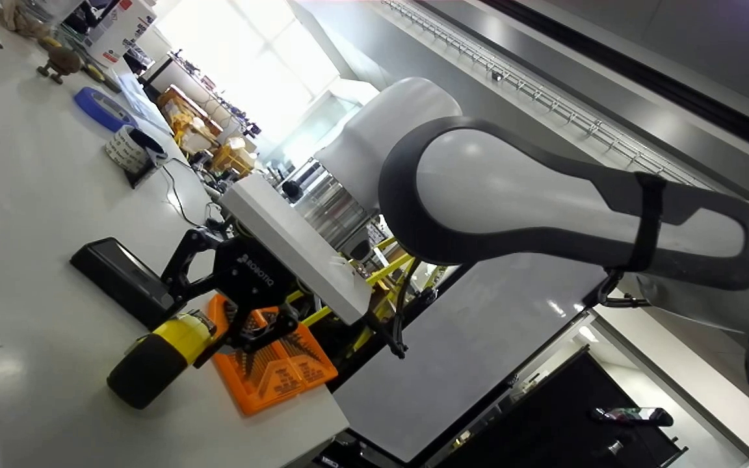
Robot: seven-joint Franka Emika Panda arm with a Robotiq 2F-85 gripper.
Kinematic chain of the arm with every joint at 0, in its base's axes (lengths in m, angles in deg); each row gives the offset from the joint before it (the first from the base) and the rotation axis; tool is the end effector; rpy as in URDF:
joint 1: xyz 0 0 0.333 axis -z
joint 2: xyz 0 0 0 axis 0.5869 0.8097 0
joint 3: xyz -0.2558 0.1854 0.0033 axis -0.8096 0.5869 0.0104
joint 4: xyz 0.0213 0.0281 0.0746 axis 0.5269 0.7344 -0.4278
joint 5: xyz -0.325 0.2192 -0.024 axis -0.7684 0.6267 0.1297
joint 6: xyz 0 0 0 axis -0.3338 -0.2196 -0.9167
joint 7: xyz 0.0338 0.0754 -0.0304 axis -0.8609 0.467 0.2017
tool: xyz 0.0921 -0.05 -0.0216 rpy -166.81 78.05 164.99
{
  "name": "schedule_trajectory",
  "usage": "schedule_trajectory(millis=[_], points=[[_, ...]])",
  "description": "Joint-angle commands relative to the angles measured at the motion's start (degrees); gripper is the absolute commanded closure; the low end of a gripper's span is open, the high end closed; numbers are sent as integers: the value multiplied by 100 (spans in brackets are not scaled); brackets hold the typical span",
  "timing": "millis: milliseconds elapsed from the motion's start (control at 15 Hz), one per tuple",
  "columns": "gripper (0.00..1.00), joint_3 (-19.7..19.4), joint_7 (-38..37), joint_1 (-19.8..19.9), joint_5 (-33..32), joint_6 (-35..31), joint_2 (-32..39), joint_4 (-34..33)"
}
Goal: Point the yellow and black object to the left
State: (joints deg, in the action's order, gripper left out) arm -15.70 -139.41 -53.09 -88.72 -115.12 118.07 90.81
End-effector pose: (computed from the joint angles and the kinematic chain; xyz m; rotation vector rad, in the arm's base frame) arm 0.6011 0.2898 0.3011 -2.9138 1.0756 0.0645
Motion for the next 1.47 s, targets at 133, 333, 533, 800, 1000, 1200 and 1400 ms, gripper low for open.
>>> schedule_trajectory(millis=[133, 333, 533, 800, 1000, 1200, 1400], points=[[72, -121, 543, -107, 13, -39, -86, 12], [72, -153, 1034, -93, -173, -9, -239, 62], [72, -117, 1813, -13, -233, 62, -399, 98], [72, 28, 3416, 170, 88, 344, -596, 30], [72, 15, 4547, 191, 253, 873, -714, -86], [72, 24, 5561, 211, 226, 1434, -744, -269], [72, 53, 6528, 251, 81, 1866, -671, -491]])
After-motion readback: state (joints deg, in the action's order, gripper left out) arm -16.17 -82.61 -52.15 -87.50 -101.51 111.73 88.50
